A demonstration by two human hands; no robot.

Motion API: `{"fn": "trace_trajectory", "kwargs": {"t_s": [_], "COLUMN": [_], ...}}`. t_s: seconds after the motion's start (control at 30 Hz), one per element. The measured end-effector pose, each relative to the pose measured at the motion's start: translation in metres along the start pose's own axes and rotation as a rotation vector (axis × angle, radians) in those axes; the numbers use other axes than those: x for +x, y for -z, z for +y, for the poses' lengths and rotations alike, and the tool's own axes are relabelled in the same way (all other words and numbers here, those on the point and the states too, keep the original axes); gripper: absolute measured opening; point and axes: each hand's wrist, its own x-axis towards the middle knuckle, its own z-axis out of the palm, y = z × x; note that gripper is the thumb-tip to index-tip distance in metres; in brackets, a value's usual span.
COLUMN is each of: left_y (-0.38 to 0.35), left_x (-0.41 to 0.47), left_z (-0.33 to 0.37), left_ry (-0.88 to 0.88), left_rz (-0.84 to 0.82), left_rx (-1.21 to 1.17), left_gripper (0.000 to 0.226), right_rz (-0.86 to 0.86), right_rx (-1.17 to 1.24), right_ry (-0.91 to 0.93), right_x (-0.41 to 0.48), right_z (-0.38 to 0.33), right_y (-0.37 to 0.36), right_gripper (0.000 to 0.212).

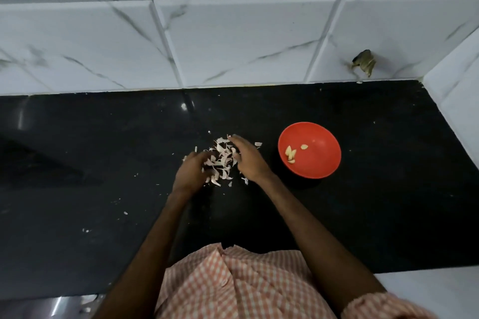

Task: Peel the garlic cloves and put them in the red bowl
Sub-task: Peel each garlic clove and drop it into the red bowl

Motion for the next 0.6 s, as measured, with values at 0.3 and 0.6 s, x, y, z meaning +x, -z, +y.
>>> {"fn": "trace_trajectory", "kwargs": {"t_s": [0.3,0.6], "left_y": [-0.011,-0.009], "left_x": [-0.007,-0.004], "left_z": [-0.023,-0.018], "left_ry": [-0.015,-0.055], "left_rz": [0.038,0.113], "left_rx": [-0.082,-0.363], "left_gripper": [0.020,0.037], "right_rz": [-0.110,0.217], "right_rx": [-0.333,0.078], "right_ry": [0.161,-0.039], "right_x": [0.003,-0.007], "right_z": [0.010,0.015], "right_y": [-0.038,-0.037], "right_gripper": [0.062,0.026]}}
